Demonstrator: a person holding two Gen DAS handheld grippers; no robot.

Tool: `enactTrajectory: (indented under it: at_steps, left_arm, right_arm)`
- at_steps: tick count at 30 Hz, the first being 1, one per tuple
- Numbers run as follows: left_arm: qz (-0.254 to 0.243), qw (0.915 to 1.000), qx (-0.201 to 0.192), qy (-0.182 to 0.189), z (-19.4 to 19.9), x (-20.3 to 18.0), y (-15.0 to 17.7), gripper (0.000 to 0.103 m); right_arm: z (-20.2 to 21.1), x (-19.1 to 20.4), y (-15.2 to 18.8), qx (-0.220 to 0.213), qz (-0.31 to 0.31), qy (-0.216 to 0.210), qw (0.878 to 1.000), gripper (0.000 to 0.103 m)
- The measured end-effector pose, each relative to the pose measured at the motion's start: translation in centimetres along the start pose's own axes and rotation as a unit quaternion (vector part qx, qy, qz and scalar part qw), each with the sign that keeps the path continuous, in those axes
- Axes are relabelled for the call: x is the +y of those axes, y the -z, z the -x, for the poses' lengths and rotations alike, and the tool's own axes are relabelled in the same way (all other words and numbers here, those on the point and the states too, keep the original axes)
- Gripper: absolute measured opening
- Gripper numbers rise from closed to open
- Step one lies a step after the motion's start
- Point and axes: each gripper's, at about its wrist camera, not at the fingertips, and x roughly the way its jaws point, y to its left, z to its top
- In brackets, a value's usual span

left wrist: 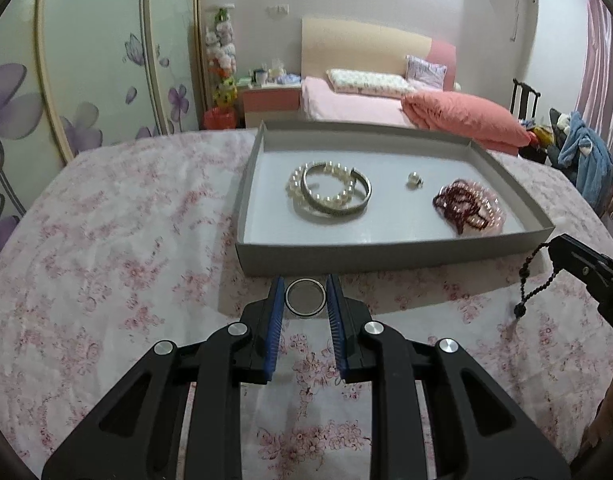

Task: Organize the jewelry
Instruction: 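Grasp the silver ring with the left gripper while the right grasps the black bead bracelet, then set the silver ring in the tray while the right drops the black beads onto the red beads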

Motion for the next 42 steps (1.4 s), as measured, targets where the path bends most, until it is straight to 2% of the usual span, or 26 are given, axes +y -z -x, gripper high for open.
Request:
enactTrajectory:
  at_steps: [5, 8, 20, 25, 35, 42]
  left_arm:
    - [-0.004, 0.9992, -0.039, -0.005, 1.6, -0.2, -0.4, 0.023]
    - [-0.006, 0.9988, -0.049, -0.006, 2.2, -0.4, -0.5, 0.023]
    - [-0.007, 0.9984, -0.056, -0.005, 2.4, -0.7, -0.6, 0.023]
    - [-0.004, 0.9967, -0.080, -0.007, 3.3, -0.9, -0.9, 0.023]
    - [-0.019, 0.9863, -0.163, -0.019, 5.6, -2.2, -1.9, 0.023]
    - [-0.020, 0.9823, -0.186, -0.018, 5.8, -2.8, -2.8, 0.023]
  right_arm:
    - [0.8, 0.7, -0.2, -0.017, 0.009, 0.002, 1.000, 0.013]
    - [1.0, 1.1, -0.2, -0.021, 0.016, 0.002, 1.000, 0.013]
    - [1.2, 1.4, -0.3, -0.027, 0.019, 0.005, 0.999, 0.013]
    - [2.4, 1.8, -1.0, -0.062, 0.027, 0.015, 0.998, 0.013]
    - [4.9, 3.4, -2.6, -0.158, 0.054, 0.037, 0.985, 0.012]
    - [4.7, 3.8, -3.3, -0.182, 0.058, 0.046, 0.981, 0.012]
